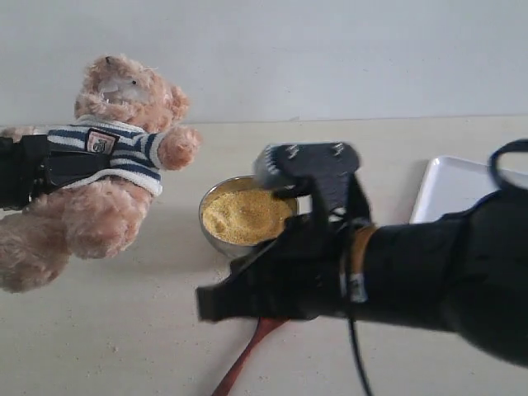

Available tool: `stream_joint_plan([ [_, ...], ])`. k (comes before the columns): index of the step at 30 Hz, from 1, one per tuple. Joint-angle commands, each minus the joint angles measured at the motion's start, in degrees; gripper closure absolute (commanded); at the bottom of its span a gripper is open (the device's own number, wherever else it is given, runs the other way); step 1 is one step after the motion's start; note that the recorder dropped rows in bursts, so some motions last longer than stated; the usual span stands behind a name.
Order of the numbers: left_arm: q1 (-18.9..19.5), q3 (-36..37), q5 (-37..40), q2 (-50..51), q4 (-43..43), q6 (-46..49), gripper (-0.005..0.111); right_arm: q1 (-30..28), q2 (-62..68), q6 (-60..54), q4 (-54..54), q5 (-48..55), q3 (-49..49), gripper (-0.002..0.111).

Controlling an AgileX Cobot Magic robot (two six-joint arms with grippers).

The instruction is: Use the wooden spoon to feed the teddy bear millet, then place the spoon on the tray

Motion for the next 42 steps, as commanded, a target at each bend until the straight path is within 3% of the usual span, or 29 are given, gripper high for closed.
stream_joint_plan([
  [1,0.0,0.32,0.7,-0.82,-1.19,0.66,0.102,7.22,8.85,0.96,0.53,2.32,-4.21,0.108],
  [5,0.0,0.32,0.7,-0.82,-1.19,0.66,0.102,7.17,14.18,2.16,0.53,9.83,-8.66,0.097],
  [10,0.0,0.32,0.7,-0.82,-1.19,0.91,0.102,7.17,15.89,5.33,0.61,12.78,-10.06,0.048],
  [13,0.0,0.32,0.7,-0.82,-1.19,1.16,0.102,7.17,15.89,9.19,0.65,13.24,-10.06,0.032],
  [24,0.0,0.32,0.7,-0.82,-1.19,1.48,0.102,7.06,16.72,22.38,-0.17,19.49,-10.31,0.032],
  [31,0.0,0.32,0.82,-0.82,-1.19,1.45,0.102,7.2,23.43,21.45,-3.7,34.63,-18.17,0.032],
  [42,0.0,0.32,1.36,-0.82,-1.19,1.58,0.102,7.2,23.85,25.01,-7.53,36.32,-21.52,0.032],
])
